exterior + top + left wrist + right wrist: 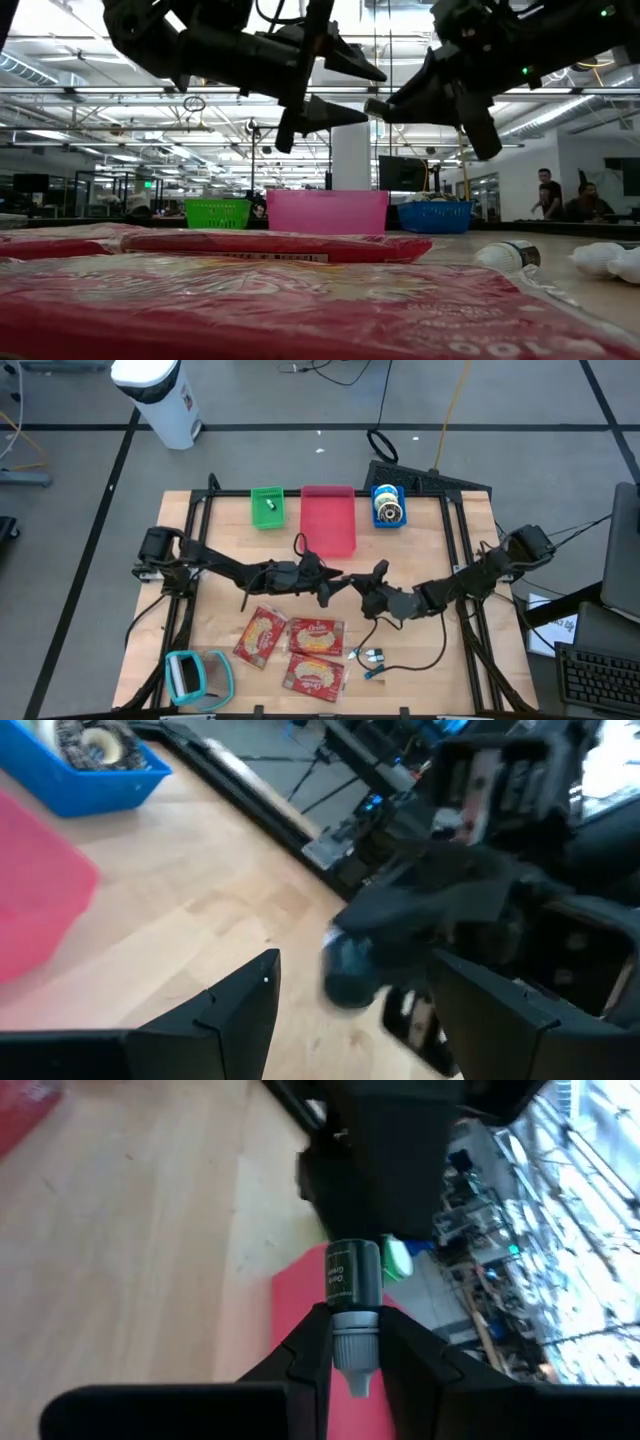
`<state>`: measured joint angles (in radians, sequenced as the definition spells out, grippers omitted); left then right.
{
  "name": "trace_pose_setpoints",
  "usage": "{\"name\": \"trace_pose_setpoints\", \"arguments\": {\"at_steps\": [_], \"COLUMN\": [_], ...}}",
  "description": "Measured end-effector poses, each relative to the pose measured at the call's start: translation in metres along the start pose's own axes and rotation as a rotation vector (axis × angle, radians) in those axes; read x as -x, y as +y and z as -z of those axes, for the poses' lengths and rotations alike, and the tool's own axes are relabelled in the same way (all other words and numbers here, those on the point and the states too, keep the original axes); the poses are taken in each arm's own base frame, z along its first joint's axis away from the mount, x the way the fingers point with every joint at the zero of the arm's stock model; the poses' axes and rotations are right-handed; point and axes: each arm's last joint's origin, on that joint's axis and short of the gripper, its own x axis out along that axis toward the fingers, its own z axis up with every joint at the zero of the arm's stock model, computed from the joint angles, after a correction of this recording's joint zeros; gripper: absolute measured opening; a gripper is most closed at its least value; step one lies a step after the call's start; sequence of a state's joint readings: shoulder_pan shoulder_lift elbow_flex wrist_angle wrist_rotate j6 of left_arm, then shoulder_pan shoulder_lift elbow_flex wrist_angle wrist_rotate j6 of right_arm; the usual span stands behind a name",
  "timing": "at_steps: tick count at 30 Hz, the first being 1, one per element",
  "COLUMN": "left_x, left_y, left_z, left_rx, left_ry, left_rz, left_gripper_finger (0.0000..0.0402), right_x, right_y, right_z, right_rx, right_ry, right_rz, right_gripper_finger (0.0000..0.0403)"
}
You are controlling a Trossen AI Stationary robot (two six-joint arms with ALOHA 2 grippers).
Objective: Pick & Place Food Item
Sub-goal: Put the green food coloring bottle into the green bin
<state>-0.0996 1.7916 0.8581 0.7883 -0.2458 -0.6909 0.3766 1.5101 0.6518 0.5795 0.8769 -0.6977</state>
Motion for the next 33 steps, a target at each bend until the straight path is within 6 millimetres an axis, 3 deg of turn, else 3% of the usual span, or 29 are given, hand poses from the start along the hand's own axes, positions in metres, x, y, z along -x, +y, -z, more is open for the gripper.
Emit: {"name": "trace_pose_setpoints", "arguments": {"at_steps": [21,25,29,33], "left_x": [-0.005,-0.006,-0.006,-0.006], "left_y": [0.012,0.013,0.013,0.013], "left_z": [-0.007,-0.008,-0.01,-0.013], "left_rx": [-0.017,-0.002,0.006,-0.022], "left_ry": [-0.022,-0.021,-0.012,-0.016], "left_rz": [0.001,0.004,0.034,0.058], "left_gripper_finger": [0.0244,0.0196,0.0119,0.0059], "right_x": [-0.007,-0.007,-0.007,-0.007], "right_y": [-0.014,-0.014,-0.013,-0.013], "right_z": [-0.008,-0.008,-0.008,-0.008], "right_rx": [-0.084,-0.084,-0.085,-0.216], "right_ry": [-0.135,-0.135,-0.134,-0.13], "right_rz": [0.013,0.012,0.011,0.009], "right_gripper_finger": [0.0054,0.0054,0.006,0.0088]}}
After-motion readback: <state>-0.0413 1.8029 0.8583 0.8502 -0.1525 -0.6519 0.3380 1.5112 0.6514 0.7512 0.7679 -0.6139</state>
